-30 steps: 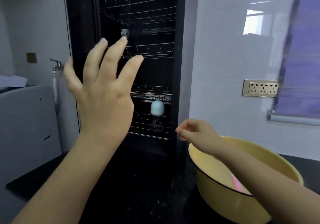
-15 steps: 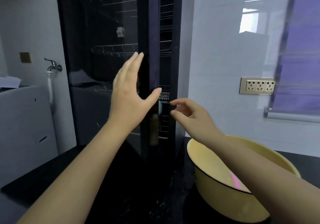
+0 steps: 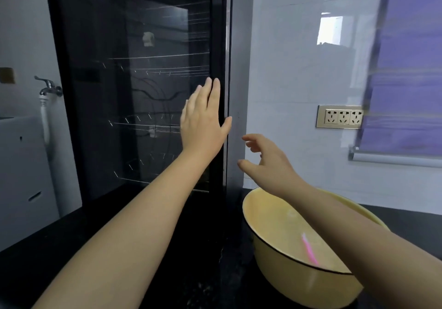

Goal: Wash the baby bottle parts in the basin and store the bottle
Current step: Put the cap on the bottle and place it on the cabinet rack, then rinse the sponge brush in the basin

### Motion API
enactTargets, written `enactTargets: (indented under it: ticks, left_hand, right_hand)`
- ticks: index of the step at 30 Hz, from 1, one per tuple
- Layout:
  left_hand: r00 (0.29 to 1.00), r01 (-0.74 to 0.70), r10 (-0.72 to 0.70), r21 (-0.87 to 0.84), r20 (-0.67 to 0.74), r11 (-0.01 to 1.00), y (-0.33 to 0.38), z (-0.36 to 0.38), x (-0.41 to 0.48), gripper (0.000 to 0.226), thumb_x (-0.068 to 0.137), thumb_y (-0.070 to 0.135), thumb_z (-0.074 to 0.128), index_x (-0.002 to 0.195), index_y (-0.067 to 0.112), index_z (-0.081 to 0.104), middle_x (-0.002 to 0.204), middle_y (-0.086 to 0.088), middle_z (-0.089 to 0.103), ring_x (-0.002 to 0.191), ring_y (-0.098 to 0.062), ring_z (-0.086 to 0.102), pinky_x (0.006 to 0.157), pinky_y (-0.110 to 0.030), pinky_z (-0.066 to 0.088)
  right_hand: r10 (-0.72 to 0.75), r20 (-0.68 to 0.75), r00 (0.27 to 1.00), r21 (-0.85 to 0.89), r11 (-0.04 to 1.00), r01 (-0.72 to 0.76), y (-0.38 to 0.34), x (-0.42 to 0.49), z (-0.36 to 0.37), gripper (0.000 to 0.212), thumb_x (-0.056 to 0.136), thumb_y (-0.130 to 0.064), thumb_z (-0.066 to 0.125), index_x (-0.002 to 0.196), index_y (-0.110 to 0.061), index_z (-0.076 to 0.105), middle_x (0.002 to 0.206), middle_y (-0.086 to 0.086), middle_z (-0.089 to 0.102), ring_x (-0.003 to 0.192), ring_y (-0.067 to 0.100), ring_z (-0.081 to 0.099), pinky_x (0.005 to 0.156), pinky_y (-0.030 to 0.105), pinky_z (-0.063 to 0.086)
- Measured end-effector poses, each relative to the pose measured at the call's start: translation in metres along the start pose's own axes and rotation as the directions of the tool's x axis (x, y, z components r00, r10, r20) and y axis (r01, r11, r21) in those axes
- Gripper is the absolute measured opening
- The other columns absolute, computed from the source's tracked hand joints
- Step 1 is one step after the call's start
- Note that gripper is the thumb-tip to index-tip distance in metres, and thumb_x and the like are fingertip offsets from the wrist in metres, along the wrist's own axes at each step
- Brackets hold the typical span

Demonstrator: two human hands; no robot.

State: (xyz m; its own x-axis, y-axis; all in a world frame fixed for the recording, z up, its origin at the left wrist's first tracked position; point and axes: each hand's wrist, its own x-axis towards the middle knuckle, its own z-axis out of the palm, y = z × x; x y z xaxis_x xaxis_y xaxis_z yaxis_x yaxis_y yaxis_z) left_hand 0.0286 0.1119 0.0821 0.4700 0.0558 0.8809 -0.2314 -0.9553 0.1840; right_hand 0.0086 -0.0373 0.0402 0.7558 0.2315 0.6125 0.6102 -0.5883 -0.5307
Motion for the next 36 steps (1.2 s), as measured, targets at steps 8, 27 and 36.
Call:
enactTargets:
  ticks: [8,27,36]
  left_hand:
    - [0.999,-0.029,0.028,0.054,0.016,0.998,-0.005,0.005,0.002,0.076,0.094,0.050,0.044,0.153,0.019,0.007,0.161,0.001,0.007,0.147,-0.019,0.008,0.116,-0.040,0.012]
    - [0.753,0.377,0.150,-0.607,0.640,0.699,0.043,0.019,-0.079,0.010,0.086,0.027,0.067,0.088,0.020,0.072,0.085,0.005,0.072,0.084,-0.012,0.067,0.084,-0.035,0.054]
    - [0.608,0.293,0.306,-0.565,0.733,0.772,0.069,0.061,-0.099,0.010,0.091,0.029,0.060,0.096,0.027,0.068,0.091,0.017,0.066,0.089,-0.004,0.061,0.081,-0.018,0.045]
  right_hand:
    - [0.047,0.021,0.999,0.006,0.999,-0.047,0.024,-0.004,-0.011,0.047,0.088,-0.025,0.058,0.133,-0.026,0.045,0.126,-0.004,0.053,0.115,0.009,0.047,0.096,0.027,0.041]
    - [0.225,0.516,0.826,-0.364,0.931,-0.026,0.096,-0.061,-0.060,0.047,0.083,-0.004,0.051,0.107,-0.043,0.064,0.109,-0.009,0.060,0.099,0.009,0.057,0.086,0.027,0.047]
    - [0.262,0.559,0.787,-0.457,0.889,0.028,0.114,-0.070,-0.052,0.019,0.082,-0.042,0.068,0.096,-0.029,0.069,0.104,-0.007,0.062,0.097,0.014,0.057,0.088,0.037,0.047]
